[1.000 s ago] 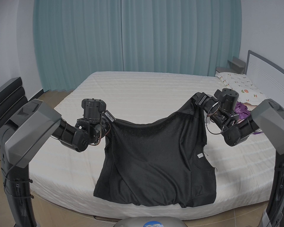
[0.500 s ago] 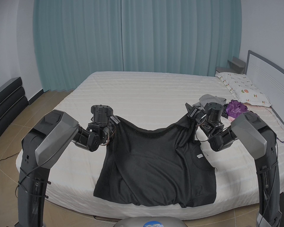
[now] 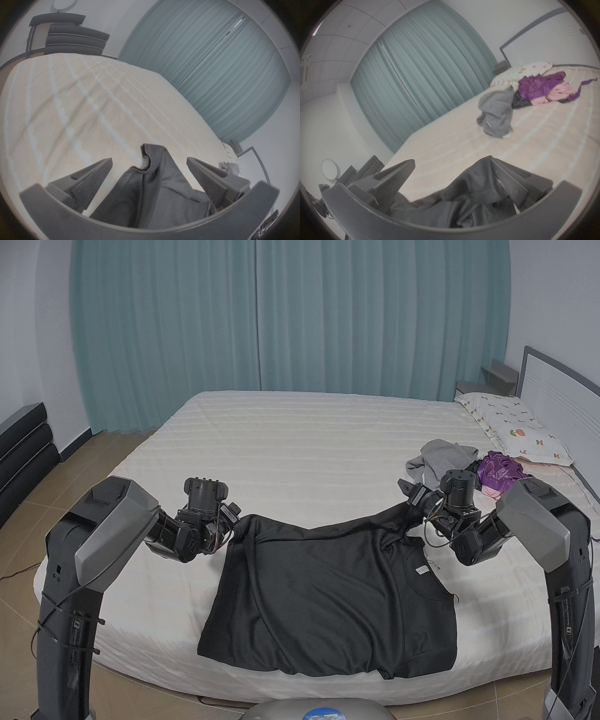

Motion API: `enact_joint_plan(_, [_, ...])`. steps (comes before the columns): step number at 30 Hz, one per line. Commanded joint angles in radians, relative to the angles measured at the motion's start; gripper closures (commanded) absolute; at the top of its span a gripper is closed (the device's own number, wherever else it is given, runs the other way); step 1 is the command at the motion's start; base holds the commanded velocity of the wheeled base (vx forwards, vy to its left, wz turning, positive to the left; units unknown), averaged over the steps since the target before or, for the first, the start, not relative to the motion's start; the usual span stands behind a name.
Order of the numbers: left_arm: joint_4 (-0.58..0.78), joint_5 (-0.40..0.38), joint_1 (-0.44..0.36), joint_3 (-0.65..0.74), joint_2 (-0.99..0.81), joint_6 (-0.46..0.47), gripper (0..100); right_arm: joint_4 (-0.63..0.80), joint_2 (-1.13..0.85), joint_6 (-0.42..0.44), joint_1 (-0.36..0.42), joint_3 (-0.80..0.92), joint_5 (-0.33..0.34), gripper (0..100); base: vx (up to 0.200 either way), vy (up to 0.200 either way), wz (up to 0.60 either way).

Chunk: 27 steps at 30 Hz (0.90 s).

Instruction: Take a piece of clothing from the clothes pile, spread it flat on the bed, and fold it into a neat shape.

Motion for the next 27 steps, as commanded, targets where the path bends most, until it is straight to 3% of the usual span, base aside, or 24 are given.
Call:
enact_joint_plan(1, [0.057,-0.055,0.020,0.045,-0.087,-0.002,0,0.065,-0.097,0.026,-0.027,0.116,0.050,0,0.000,0.000,0.00])
enact_joint_plan(9, [0.057,-0.112,0.018,0.203,-0.196,-0.002,0,0.105,-0.111,0.041,-0.047,0.196,0.062,0,0.000,0.000,0.00])
enact_joint_plan(14, [0.043,-0.197,0.018,0.408,-0.354,-0.005,0,0.064,-0.209,0.146,-0.044,0.363,0.128,0,0.000,0.000,0.00])
enact_joint_plan(19, [-0.020,-0.198,0.020,0.585,-0.455,-0.009,0,0.039,-0.348,0.221,-0.013,0.565,0.137,0,0.000,0.000,0.00])
enact_joint_plan(23, [-0.063,-0.198,0.031,0.672,-0.495,-0.014,0,-0.013,-0.391,0.228,-0.009,0.670,0.137,0,0.000,0.000,0.00])
enact_joint_plan(27, [-0.133,-0.189,0.029,0.718,-0.504,-0.110,0,-0.079,-0.399,0.264,-0.009,0.736,0.137,0,0.000,0.000,0.00])
